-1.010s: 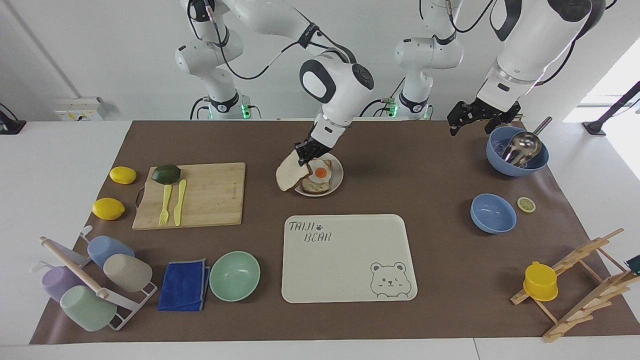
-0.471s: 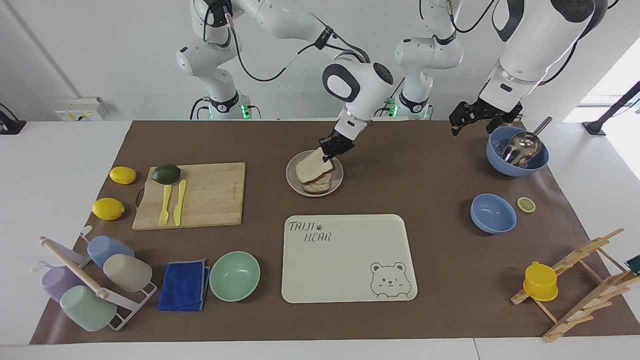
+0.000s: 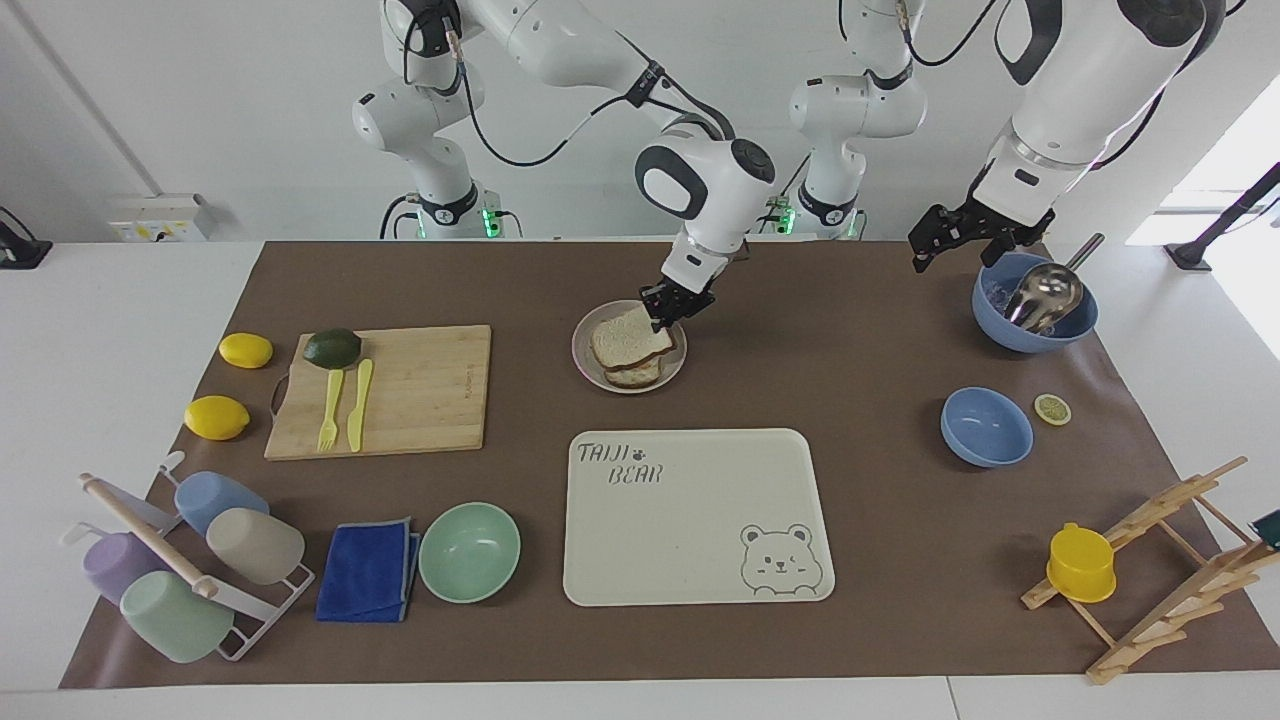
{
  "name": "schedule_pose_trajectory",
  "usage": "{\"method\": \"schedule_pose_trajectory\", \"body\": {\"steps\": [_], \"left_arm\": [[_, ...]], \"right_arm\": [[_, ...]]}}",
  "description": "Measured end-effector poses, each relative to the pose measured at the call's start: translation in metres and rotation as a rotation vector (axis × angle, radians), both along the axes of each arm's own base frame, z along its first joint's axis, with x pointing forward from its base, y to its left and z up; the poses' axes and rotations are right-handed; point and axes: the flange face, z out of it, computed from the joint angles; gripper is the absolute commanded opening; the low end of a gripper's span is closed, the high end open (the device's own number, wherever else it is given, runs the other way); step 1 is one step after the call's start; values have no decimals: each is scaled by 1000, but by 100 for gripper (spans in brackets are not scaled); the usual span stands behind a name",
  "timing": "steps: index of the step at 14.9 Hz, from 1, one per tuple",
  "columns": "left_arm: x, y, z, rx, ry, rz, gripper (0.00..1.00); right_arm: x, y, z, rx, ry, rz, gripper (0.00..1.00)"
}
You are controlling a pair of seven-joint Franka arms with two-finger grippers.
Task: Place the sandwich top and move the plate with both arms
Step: 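Lower the bread onto the egg toast and open the right gripper, then withdraw the right gripper while the left gripper reaches toward the plate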
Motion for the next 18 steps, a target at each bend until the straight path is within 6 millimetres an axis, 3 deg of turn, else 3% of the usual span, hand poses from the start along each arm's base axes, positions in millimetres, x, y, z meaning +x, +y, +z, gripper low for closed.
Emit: {"method": "schedule_pose_trajectory", "body": {"steps": [1,4,6,8,10,12,18], "left_arm": [[0,0,0,0,1,0,100],[0,1,0,0,1,1,100],[0,1,-1,0,2,2,100],[-1,1,-3,1,6,1,100],[-6,-2,-13,-4,9,8,100],[-15,-18,-36,-33,1,50,100],[-79,-138,-152,-50,-4,-2,100]], "right_arm": [[0,1,1,6,-2,0,100],[18,-10,19,31,-26,-30,100],[47,-41,48,62,-47,-69,100],[84,-99,86,105,-19,-130,100],[116,-179,125,133,21,-169,100],[129,-243,154,138,49,-194,100],[125,-362,230,213,95,-200,100]]}}
